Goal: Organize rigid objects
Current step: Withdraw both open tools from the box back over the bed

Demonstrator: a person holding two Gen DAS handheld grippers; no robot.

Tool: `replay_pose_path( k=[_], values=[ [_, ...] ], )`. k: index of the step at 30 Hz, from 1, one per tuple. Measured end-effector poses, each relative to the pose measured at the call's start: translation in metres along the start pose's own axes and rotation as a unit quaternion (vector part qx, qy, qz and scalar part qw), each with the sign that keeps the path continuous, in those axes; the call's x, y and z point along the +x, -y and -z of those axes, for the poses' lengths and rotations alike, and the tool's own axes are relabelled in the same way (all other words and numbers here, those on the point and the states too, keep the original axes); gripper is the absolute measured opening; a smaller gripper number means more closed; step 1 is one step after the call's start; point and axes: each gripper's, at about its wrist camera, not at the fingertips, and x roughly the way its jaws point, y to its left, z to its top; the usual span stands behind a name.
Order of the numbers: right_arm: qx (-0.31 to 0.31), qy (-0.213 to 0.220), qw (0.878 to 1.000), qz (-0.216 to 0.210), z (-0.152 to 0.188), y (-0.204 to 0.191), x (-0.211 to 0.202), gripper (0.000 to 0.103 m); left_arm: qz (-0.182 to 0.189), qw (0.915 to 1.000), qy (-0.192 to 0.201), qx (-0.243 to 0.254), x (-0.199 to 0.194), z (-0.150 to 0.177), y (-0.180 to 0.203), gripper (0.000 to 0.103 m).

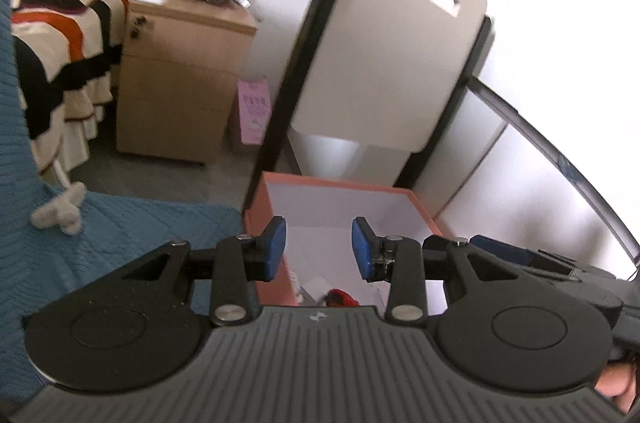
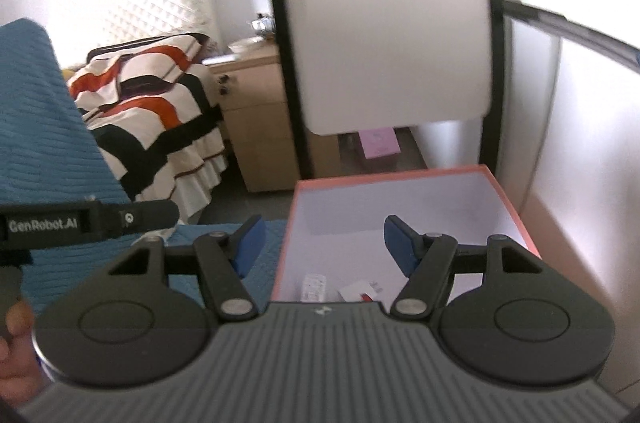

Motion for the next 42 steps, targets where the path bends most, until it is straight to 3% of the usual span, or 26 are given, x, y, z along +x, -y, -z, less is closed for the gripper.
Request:
replay_pose_path(
  k=[11,22,32,38,40,42],
  values=[
    [-0.024,-0.021,0.999,-0.042,0.021,-0.044,0.005,0.068,-0.044,0.9982,0.036,-0.018,-0.041,0.011,-0.046,0.042],
    [-0.062,-0.044,0.995,-0.068,0.047,-0.069,0.018,0.068,-0.082,0.9959,0.024,-0.028,-0.04,0.043,-0.082,0.042],
    [-0.062,-0.05,0.993,-0.089,0.066,-0.076,0.028,0.068,-0.11,0.9936,0.017,-0.013,-0.03,0.071,-0.103,0.042],
    [-0.058,-0.053,0.992,-0.104,0.073,-0.079,0.04,0.068,-0.13,0.991,0.001,-0.031,-0.024,0.083,-0.128,0.042],
    [-0.054,-0.054,0.991,-0.114,0.076,-0.082,0.045,0.068,-0.138,0.9896,-0.002,-0.04,-0.025,0.086,-0.137,0.045],
    [-0.054,-0.057,0.99,-0.12,0.078,-0.084,0.05,0.068,-0.148,0.9876,-0.005,-0.053,-0.025,0.09,-0.147,0.055]
  ],
)
